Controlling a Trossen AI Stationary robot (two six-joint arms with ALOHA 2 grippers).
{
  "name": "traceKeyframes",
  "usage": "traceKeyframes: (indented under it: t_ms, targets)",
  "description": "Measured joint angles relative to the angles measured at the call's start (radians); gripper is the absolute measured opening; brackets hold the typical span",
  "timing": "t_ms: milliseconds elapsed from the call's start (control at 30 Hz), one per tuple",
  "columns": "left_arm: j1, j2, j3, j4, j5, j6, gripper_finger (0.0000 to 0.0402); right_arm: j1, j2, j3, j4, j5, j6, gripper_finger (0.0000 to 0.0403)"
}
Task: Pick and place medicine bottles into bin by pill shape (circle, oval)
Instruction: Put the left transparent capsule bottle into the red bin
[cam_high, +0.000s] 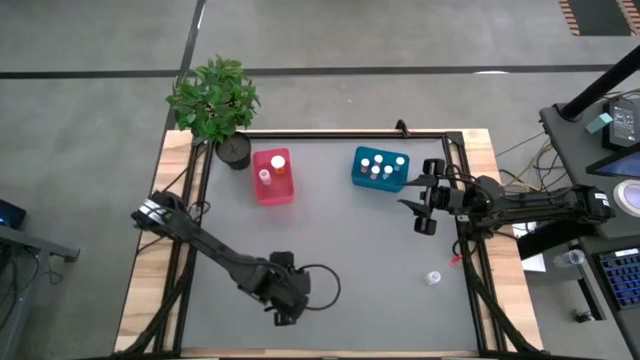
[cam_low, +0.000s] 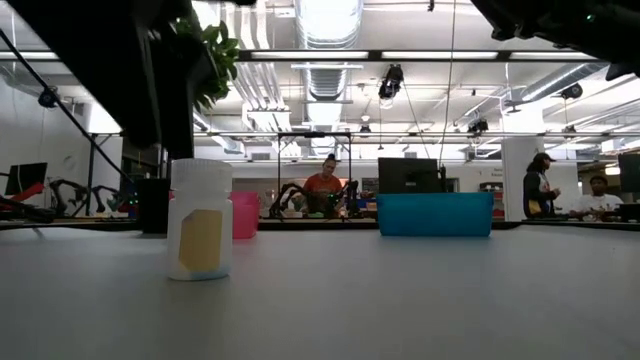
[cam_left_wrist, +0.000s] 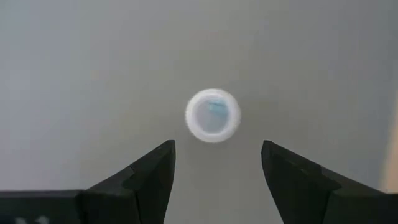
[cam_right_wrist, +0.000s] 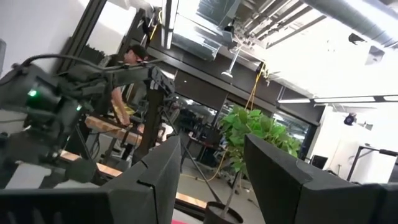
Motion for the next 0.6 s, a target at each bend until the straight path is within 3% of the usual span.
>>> traceKeyframes:
  t_ms: [600]
  targets:
    - [0.012, 0.023, -0.001, 0.063, -0.080, 0.053, 0.0219, -0.002, 0.001, 0.000, -0.001, 0.026, -0.012, 0.0166]
